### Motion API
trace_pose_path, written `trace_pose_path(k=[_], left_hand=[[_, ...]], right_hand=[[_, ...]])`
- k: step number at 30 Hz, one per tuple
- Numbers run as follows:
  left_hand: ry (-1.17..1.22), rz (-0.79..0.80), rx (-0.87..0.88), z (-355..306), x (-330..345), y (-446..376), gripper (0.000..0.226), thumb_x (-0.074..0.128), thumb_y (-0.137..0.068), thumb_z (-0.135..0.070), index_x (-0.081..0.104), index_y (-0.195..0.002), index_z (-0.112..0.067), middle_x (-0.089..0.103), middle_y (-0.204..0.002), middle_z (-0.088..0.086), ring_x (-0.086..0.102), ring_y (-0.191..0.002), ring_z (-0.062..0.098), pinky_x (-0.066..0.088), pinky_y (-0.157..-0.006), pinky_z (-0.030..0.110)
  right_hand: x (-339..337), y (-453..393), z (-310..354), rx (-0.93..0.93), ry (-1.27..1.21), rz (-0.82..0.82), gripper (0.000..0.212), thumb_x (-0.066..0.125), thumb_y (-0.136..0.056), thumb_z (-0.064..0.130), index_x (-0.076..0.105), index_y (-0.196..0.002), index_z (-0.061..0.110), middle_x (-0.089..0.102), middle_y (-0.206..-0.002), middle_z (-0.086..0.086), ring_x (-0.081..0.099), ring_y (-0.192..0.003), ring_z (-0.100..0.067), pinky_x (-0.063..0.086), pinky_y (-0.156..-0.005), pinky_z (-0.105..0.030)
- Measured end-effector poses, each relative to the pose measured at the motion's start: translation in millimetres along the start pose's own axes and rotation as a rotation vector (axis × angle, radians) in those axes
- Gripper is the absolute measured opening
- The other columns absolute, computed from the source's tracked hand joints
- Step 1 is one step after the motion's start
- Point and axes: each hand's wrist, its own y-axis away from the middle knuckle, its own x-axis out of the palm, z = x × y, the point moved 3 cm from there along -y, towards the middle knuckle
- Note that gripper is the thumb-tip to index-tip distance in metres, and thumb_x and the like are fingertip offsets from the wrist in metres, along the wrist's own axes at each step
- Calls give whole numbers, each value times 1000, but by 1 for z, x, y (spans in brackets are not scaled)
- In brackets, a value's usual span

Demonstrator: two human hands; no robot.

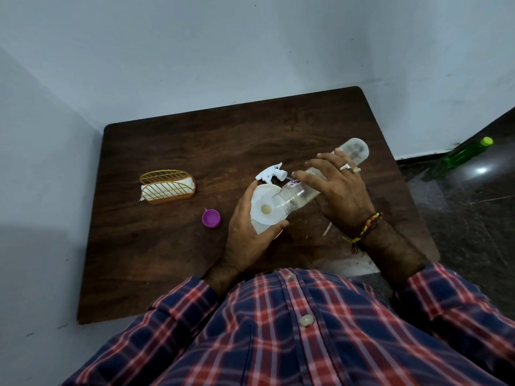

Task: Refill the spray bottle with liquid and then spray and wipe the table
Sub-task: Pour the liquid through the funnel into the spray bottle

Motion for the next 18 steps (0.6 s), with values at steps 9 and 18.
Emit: trace_pose_path(k=[9,18], left_hand=[[-9,-3,-7,1,1,-1,93,83,-73,-32,31,-148,-14,38,-136,-30,33,-126,-21,29,-102,1],[-1,6,-16,4,3,-1,95,83,-73,-30,30,-150,-13,37,-130,-38,35,-124,-23,32,-100,2]], right_hand=[[-1,-1,1,-8,12,-16,51,65,-81,1,63,-127,24,65,-123,-13,57,-123,-36,33,-116,-56],[1,-1,0,-14,10,8,48,63,-83,3,65,-126,23,65,-123,-12,56,-123,-36,34,-115,-58]])
